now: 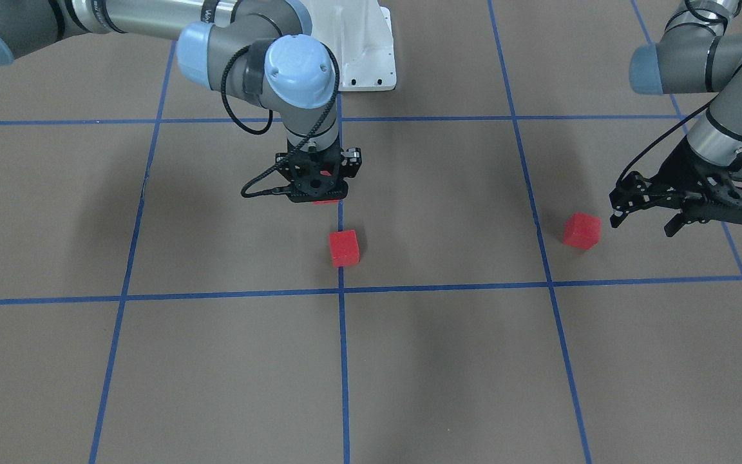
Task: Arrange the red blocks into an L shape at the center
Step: 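Carry the cube with the right gripper beside the center cube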
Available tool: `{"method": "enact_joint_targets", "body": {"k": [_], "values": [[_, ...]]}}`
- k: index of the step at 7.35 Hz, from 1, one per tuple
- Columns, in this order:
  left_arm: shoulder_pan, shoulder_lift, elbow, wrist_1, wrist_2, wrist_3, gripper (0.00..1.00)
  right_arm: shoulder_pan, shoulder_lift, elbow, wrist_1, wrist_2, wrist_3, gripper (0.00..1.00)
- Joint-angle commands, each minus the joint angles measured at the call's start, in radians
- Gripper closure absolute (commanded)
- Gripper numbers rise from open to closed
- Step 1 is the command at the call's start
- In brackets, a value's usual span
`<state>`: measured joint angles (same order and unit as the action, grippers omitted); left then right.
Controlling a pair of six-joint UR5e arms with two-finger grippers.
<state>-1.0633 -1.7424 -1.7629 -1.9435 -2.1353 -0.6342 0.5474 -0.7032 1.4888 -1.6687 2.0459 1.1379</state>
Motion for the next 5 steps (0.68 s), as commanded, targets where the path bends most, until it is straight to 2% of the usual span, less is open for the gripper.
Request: {"method": "enact_joint_targets", "body": {"k": [1,5], "values": [[0.002,-0.002,0.008,-0.002,0.0,0.001,0.0,-0.009,0.022,-0.097,0.096,-0.004,0.011,1.0],[0.002,-0.003,0.016,-0.006,0.0,0.001,0.0,-0.007,0.019,-0.117,0.098,-0.016,-0.012,1.0]]}}
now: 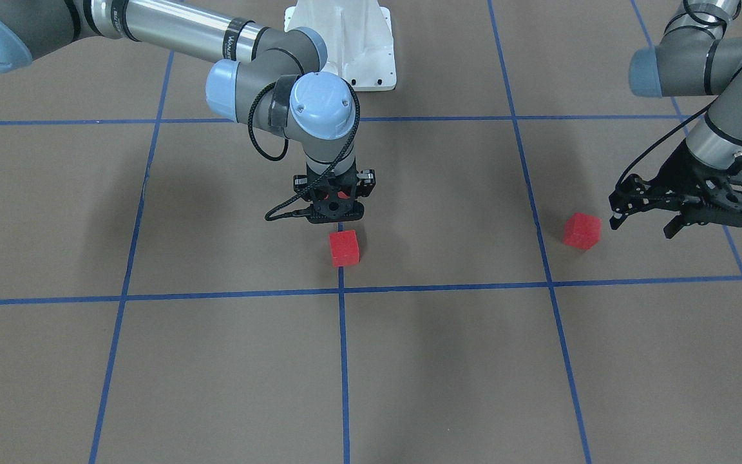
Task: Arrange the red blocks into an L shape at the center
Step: 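Carry the cube with the right gripper beside the center cube, then lower the cube nearer the robot against the center cube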
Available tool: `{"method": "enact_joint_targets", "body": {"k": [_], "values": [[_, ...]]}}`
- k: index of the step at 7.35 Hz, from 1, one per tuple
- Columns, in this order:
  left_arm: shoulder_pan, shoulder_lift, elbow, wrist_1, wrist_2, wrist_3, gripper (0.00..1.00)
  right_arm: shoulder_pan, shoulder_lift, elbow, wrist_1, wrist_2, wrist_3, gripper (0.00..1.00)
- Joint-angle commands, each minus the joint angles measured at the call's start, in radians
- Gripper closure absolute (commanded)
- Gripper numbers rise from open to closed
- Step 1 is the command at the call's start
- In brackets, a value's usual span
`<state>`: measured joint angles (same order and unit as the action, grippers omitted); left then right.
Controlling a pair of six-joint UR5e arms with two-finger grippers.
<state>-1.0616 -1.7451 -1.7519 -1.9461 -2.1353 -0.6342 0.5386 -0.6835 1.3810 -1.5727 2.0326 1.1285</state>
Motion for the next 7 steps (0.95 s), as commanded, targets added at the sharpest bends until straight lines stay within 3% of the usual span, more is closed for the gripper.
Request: {"method": "enact_joint_targets", "body": {"k": [1,7], "values": [[0.0,-0.001,0.006,-0.004,0.0,-0.001,0.0,0.0,0.008,-0.037,0.022,-0.03,-0.003,1.0],[0.0,-0.001,0.012,-0.005,0.0,0.001,0.0,0.0,0.022,-0.065,0.06,-0.035,-0.001,1.0]]}}
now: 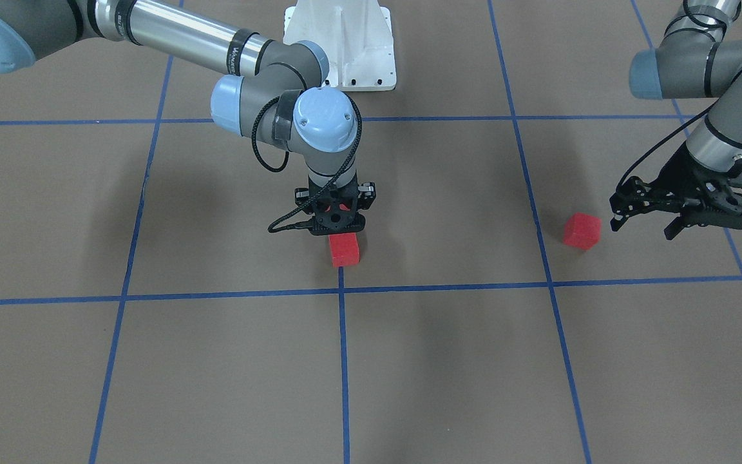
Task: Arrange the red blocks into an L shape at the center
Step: 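Lower the cube nearer the robot against the center cube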
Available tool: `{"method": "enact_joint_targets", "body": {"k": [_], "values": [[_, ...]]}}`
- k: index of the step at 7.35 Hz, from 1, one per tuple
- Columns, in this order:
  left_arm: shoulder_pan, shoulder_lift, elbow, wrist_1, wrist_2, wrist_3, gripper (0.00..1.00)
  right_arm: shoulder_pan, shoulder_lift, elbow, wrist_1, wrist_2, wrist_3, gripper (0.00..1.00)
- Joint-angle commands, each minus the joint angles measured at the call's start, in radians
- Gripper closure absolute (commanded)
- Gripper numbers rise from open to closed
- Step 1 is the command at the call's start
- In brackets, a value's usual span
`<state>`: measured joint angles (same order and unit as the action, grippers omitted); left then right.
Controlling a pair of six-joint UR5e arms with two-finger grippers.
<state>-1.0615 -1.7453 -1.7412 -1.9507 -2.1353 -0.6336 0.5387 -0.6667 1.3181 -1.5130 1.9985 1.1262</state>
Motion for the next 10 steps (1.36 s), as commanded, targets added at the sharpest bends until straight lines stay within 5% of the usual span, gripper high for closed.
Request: {"method": "enact_joint_targets", "body": {"k": [1,10], "values": [[0.0,0.0,0.003,-0.001,0.0,0.0,0.0,0.0,0.01,-0.008,0.0,-0.001,0.001,1.0],[0.002,0.0,0.011,-0.001,0.0,0.003,0.0,0.001,0.009,-0.016,0.016,-0.032,0.003,1.0]]}}
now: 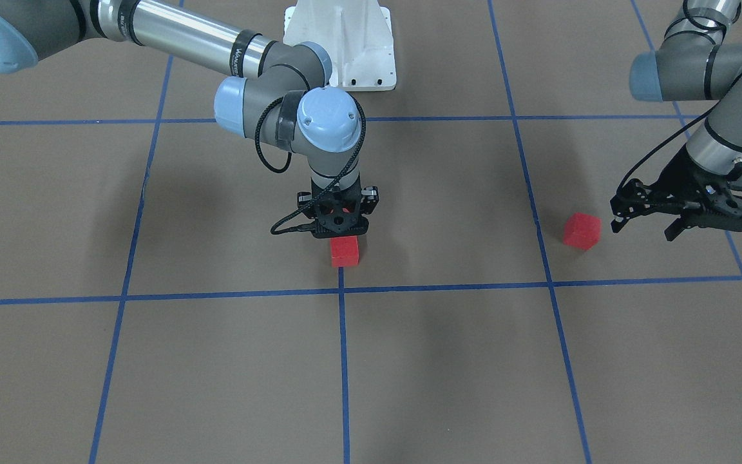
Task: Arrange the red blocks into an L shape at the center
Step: 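Lower the cube nearer the robot against the center cube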
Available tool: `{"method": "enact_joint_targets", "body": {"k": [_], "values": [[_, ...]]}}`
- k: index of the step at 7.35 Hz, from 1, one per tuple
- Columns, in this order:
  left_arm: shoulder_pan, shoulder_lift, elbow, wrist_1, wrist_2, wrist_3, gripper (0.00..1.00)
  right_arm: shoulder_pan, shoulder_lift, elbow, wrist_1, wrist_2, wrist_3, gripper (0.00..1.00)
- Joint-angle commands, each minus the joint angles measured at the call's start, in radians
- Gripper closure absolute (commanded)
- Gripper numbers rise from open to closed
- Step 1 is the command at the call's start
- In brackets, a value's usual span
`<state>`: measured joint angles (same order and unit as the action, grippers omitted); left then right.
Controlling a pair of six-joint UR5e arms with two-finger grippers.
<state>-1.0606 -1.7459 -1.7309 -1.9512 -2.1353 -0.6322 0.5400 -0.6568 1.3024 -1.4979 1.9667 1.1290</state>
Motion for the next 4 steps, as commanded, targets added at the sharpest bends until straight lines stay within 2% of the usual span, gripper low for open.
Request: {"method": "enact_joint_targets", "body": {"k": [1,2,3,4], "values": [[-0.001,0.0,0.001,0.0,0.0,0.002,0.0,0.0,0.0,0.0,0.002,-0.002,0.0,1.0],[0.001,0.002,0.001,0.0,0.0,0.002,0.0,0.0,0.0,0.0,0.004,-0.002,0.002,1.0],[-0.001,0.002,0.001,0.0,0.0,0.002,0.0,0.0,-0.001,0.0,0.019,-0.002,0.005,0.92],[-0.001,0.002,0.001,0.0,0.0,0.002,0.0,0.0,-0.001,0.0,0.028,-0.006,0.009,0.71]]}}
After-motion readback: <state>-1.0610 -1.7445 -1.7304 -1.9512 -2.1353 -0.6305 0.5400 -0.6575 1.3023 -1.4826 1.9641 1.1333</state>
